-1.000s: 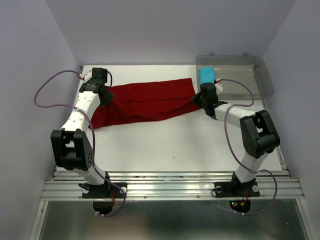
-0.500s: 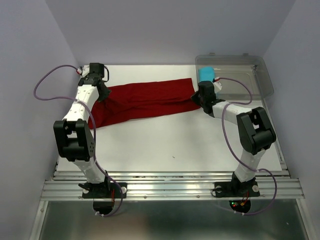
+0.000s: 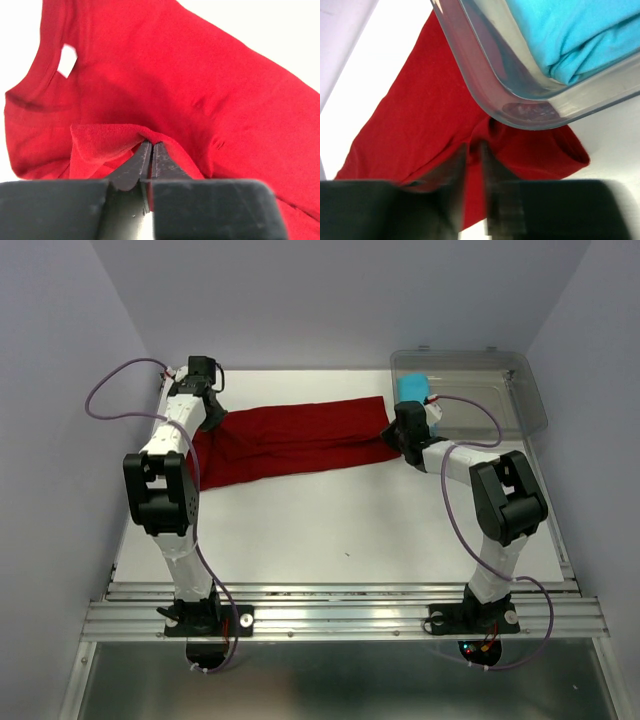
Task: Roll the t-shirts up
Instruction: Fold the T-shirt at the center of the board.
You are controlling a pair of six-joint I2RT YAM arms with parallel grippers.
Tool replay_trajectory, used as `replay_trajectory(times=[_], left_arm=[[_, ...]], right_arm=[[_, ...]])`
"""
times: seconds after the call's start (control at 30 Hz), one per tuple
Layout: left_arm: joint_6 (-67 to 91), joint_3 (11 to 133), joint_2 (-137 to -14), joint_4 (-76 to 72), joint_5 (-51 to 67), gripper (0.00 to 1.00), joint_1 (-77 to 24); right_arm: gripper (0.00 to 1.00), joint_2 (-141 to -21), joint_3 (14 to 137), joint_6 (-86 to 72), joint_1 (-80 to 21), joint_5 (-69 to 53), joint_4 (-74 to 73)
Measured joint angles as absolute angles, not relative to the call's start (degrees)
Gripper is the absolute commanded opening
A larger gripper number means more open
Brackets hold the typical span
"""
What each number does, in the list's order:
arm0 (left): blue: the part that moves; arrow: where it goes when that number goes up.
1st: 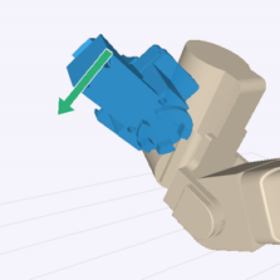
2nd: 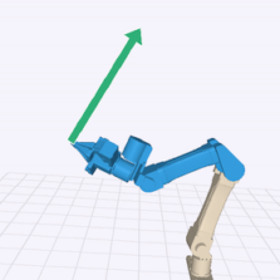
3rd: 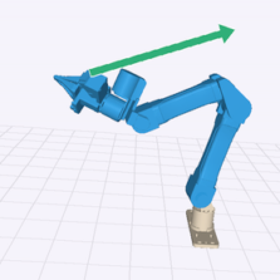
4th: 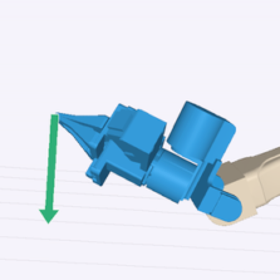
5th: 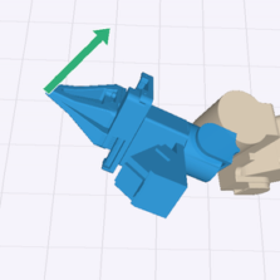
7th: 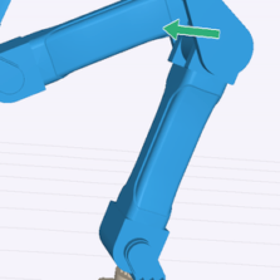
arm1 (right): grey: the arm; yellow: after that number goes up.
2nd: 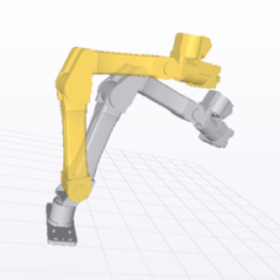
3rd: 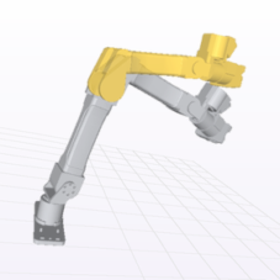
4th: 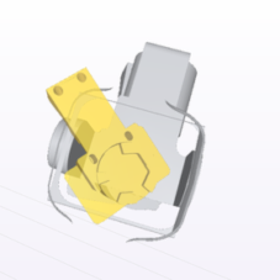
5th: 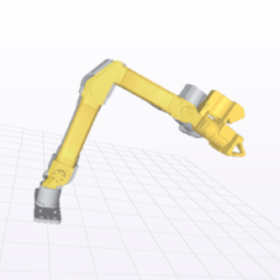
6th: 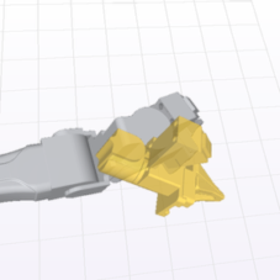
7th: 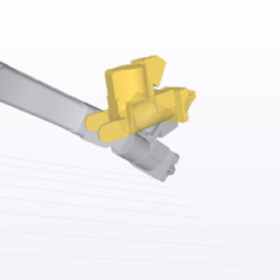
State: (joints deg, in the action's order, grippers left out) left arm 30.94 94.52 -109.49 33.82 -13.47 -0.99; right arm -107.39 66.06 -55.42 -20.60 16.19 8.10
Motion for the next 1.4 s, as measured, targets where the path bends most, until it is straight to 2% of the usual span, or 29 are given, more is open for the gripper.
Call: replay_trajectory(times=[0.03, 0.07, 0.13, 0.17, 0.37, 0.5, 0.6, 0.73, 0.83, 1.1, 1.17, 1.2, 1.4], left_arm=[[30.7, 95.4, -110.2, 33.6, -13.4, 0.42, -1.0], [30.6, 97.3, -111.6, 33.6, -13.3, 0.53, -1.0], [29.8, 100.9, -114.4, 34.0, -13.0, 0.75, -1.0], [29.5, 102.3, -115.4, 34.0, -13.0, 0.78, -1.0], [27.8, 103.3, -114.7, 35.6, -14.2, 0.78, -1.0], [26.8, 102.1, -110.6, 36.4, -13.9, 0.71, -1.0], [26.5, 96.5, -104.5, 35.4, -11.9, 0.69, -0.9], [26.4, 87.8, -99.7, 32.2, -6.6, 0.74, -0.6], [26.7, 83.8, -100.6, 30.6, -4.0, 0.74, -0.6], [28.8, 75.4, -104.3, 21.7, -0.8, 0.71, -0.6], [29.2, 75.4, -104.6, 20.6, -0.4, 0.72, -0.2], [29.4, 75.4, -104.9, 19.4, -0.4, 0.72, 0.1], [30.1, 75.4, -107.1, 16.7, -1.0, 0.73, 1.3]], right_arm=[[0.41, -107.4, 66.1, -55.5, -20.6, 16.1, 8.1], [0.45, -107.4, 66.2, -55.5, -20.6, 15.9, 8.1], [0.46, -107.4, 66.2, -55.4, -20.6, 15.3, 8.1], [0.46, -107.4, 66.2, -55.3, -20.6, 14.9, 8.1], [0.47, -107.4, 66.2, -54.5, -20.6, 11.5, 8.4], [0.47, -107.4, 66.2, -53.8, -20.6, 8.6, 9.4], [0.47, -107.4, 66.2, -53.5, -20.6, 6.4, 10.4], [0.48, -107.4, 66.2, -52.8, -20.6, 4.0, 11.2], [0.55, -107.3, 66.2, -52.3, -20.6, 2.7, 11.2], [0.56, -106.5, 68.1, -47.9, -20.6, -2.2, 9.7], [0.57, -106.4, 69.1, -46.7, -20.6, -3.2, 9.2], [0.6, -106.2, 69.5, -46.0, -20.6, -3.8, 8.9], [0.61, -104.4, 69.7, -43.7, -20.6, -5.2, 7.3]])
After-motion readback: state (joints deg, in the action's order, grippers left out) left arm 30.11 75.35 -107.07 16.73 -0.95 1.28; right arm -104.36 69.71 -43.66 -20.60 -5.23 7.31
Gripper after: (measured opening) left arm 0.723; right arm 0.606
